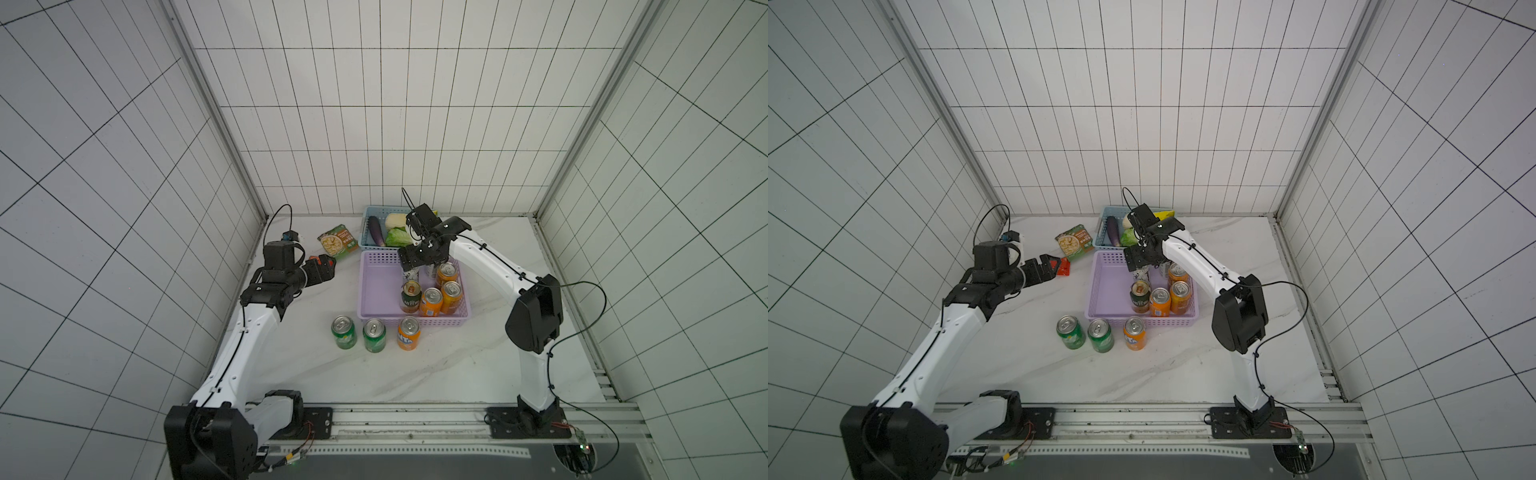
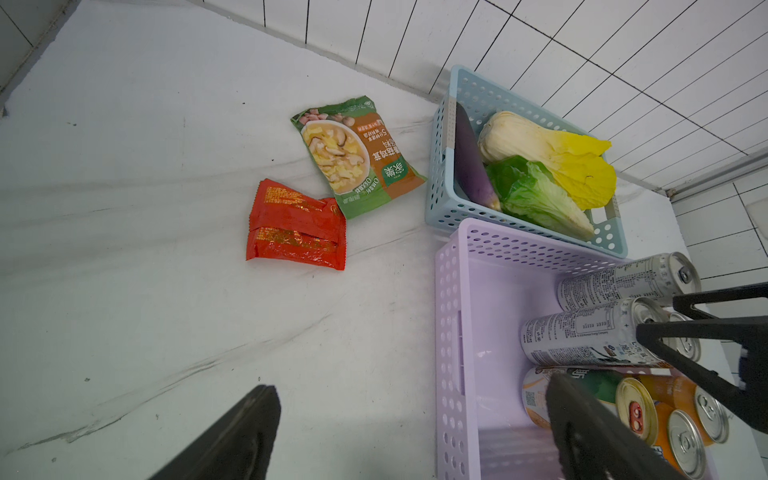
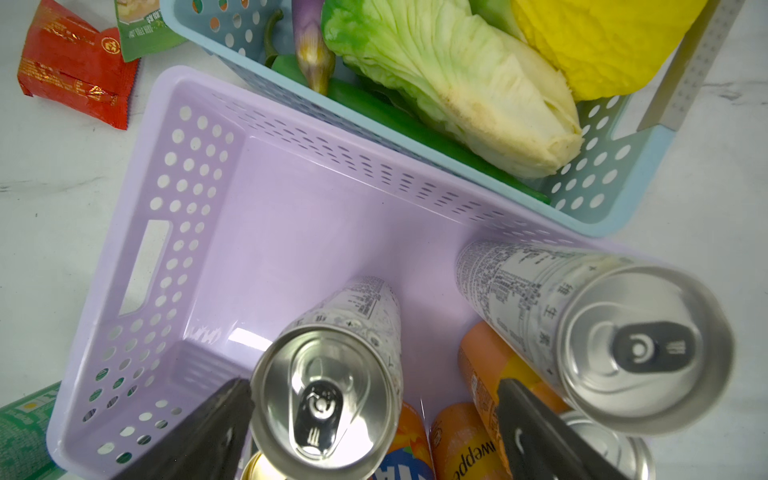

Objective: Take out the drinks from the basket
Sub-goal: Pick up the drink from the basket.

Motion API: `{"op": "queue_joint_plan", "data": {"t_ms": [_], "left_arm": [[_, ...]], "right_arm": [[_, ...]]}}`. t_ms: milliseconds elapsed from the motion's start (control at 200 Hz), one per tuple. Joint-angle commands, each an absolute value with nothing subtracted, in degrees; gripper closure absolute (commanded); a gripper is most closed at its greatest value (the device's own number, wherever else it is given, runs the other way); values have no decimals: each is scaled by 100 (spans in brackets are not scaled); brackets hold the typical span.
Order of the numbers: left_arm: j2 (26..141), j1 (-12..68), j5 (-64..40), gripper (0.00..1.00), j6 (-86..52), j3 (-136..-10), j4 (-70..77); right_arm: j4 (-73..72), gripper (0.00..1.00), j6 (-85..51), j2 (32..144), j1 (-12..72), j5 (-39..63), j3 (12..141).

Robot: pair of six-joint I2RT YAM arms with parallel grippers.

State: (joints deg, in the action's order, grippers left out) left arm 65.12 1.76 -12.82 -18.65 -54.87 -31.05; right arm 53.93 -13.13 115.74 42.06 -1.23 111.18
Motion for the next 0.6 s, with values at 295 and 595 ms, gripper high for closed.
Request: {"op": "queue_joint_plan", "data": {"t_ms": [295, 595], "left_arm": [[6562, 138, -1406, 2, -1882, -5485, -3018], [6591, 114, -1424, 2, -1874, -5502, -3042]], "right_arm": [[5140, 8, -1472, 11253, 4276, -70, 10929], [5175, 9, -1529, 11576, 4280, -44, 10872]]}}
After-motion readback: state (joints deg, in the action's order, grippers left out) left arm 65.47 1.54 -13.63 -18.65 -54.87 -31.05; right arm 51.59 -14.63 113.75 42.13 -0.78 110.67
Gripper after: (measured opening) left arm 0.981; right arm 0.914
